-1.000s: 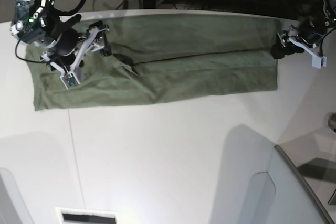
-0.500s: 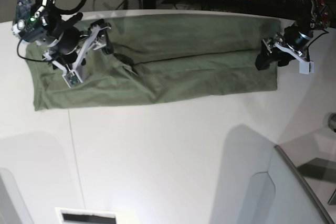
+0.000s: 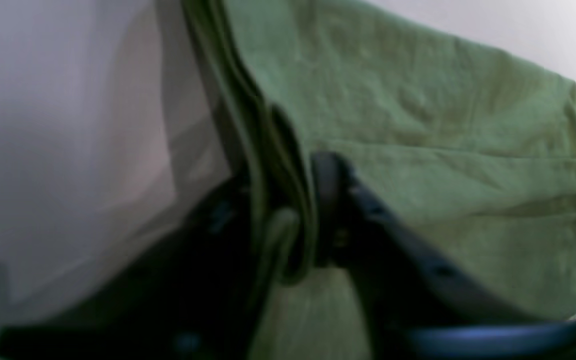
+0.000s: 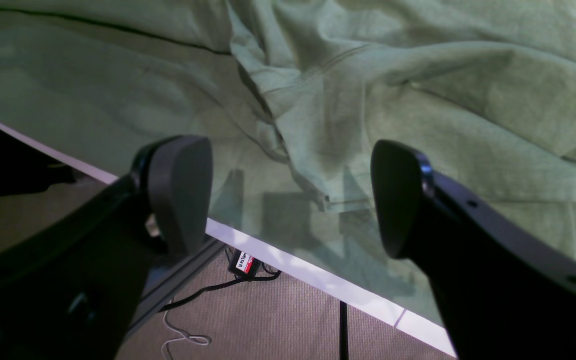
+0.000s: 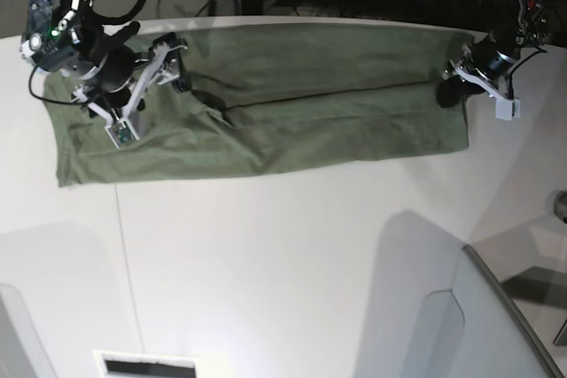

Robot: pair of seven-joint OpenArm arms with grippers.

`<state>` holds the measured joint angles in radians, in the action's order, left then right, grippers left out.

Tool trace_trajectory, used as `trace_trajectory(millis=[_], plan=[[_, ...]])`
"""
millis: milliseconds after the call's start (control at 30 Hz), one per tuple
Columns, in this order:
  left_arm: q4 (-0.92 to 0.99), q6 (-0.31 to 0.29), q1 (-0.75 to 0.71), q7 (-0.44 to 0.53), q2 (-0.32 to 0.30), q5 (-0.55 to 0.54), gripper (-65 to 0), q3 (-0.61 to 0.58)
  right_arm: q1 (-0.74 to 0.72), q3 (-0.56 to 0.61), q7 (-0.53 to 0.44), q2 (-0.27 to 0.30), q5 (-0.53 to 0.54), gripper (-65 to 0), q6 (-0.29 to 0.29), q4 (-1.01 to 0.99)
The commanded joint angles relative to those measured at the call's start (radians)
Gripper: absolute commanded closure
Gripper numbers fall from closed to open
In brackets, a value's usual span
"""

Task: Layout the t-shirt on the table in an organized manner, then fold the t-shirt properly
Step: 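Carry the left-held strip end toward the right gripper, folding the strip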

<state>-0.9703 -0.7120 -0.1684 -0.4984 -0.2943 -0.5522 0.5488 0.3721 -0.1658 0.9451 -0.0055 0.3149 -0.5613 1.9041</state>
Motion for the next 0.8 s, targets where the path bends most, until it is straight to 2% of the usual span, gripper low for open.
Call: trace_trajectory(millis=[0,33,133,267,367,567,667,700,767], plan=[[0.017,0.014,0.013,-0.052,-0.010,0.042,-3.9,-0.003,-0.003,-0.002,-0.016,0.000,0.016,-46.8,-0.004,0.013],[0.041,0.014,0.031,-0.050,-0.012,0.042,0.0,-0.003,-0.003,-0.002,-0.016,0.000,0.016,-46.8,-0.004,0.013],[0.098,0.014,0.092,-0.047,-0.024,0.042,0.0,-0.002,-0.003,-0.002,-0.016,0.000,0.016,-46.8,-0.004,0.013],[0.098,0.014,0.109,0.080,-0.053,0.044,0.0,-0.011,-0.003,-0.007,-0.016,0.000,0.016,-46.8,-0.004,0.013],[0.070,0.014,0.106,0.100,-0.101,0.044,0.0,-0.026,-0.003,-0.008,-0.015,0.000,0.016,-46.8,-0.004,0.013],[-0.126,0.014,0.051,0.102,-0.178,0.044,0.0,-0.029,-0.003,-0.002,-0.015,0.002,0.016,-46.8,-0.004,0.013],[-0.306,0.014,-0.007,0.099,-0.174,0.088,0.0,-0.055,-0.008,-0.001,-0.015,0.002,0.016,-46.8,-0.004,0.013],[-0.373,0.027,-0.027,0.097,-0.168,0.122,0.0,-0.088,-0.009,-0.001,-0.015,0.002,0.016,-46.8,-0.004,0.013],[-0.499,0.130,-0.078,0.097,-0.125,0.202,0.0,-0.157,-0.011,-0.001,-0.015,0.002,0.016,-46.8,-0.004,0.013]])
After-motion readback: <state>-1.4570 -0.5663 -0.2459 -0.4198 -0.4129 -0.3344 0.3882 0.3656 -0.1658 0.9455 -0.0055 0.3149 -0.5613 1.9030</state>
